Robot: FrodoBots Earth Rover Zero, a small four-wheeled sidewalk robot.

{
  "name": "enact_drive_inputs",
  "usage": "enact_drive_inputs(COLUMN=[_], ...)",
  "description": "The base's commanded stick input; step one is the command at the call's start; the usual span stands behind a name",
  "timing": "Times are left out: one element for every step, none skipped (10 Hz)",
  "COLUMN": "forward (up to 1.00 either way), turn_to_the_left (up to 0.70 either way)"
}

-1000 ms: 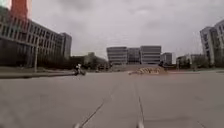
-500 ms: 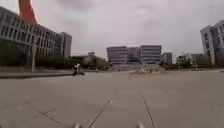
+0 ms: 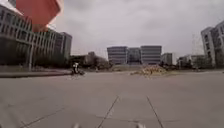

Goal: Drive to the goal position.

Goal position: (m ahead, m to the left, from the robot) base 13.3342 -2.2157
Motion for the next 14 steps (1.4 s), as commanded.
enact_drive_inputs(forward=[0.85,0.85,0.85,0.85,0.85,0.85,0.85,0.85,0.85,0.85,0.85,0.85,0.85,0.85], turn_to_the_left=[0.30,0.17,0.00,0.00,0.00,0.00,0.00,0.00,0.00,0.00,0.00,0.00,0.00,0.00])
